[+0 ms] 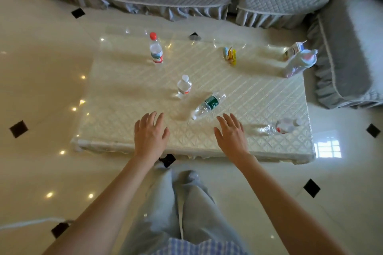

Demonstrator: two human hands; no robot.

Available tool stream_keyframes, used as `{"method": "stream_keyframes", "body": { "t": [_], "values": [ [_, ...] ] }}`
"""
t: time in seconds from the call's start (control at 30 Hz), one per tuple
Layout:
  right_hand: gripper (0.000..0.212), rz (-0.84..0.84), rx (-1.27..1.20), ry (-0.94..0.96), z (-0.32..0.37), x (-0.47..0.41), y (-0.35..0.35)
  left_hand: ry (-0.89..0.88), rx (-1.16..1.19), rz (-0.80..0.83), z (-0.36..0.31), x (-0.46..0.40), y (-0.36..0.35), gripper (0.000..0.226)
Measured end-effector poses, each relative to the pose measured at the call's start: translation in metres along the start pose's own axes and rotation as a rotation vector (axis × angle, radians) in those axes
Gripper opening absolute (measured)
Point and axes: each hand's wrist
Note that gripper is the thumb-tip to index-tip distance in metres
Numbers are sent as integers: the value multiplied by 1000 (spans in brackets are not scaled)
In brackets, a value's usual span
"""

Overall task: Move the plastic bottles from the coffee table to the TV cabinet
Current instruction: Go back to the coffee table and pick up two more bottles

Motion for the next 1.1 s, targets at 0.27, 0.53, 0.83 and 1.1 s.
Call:
{"method": "stream_keyframes", "body": {
  "t": [0.27, 0.53, 0.83, 1.1],
  "values": [
    [45, -46, -6, -132, 29, -62, -17, -91, 55, 106, 42, -88, -7, 47],
    [44, -52, -52, -258, 39, -99, -53, -248, 167, 204, 68, -157, -41, 55],
    [45, 13, -55, -205, -3, -144, -126, -253, 241, 288, 65, -216, -124, 68],
    [59, 123, 13, -6, -46, -180, -198, -228, 484, 261, 57, -248, -194, 78]
  ]
}}
Point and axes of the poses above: each hand's wrist, its own x-axis away from the middle knuckle, its own y-axis out of the back of the hand, z = x × y, and after that the axes turned 3 degrees about -z, right-handed
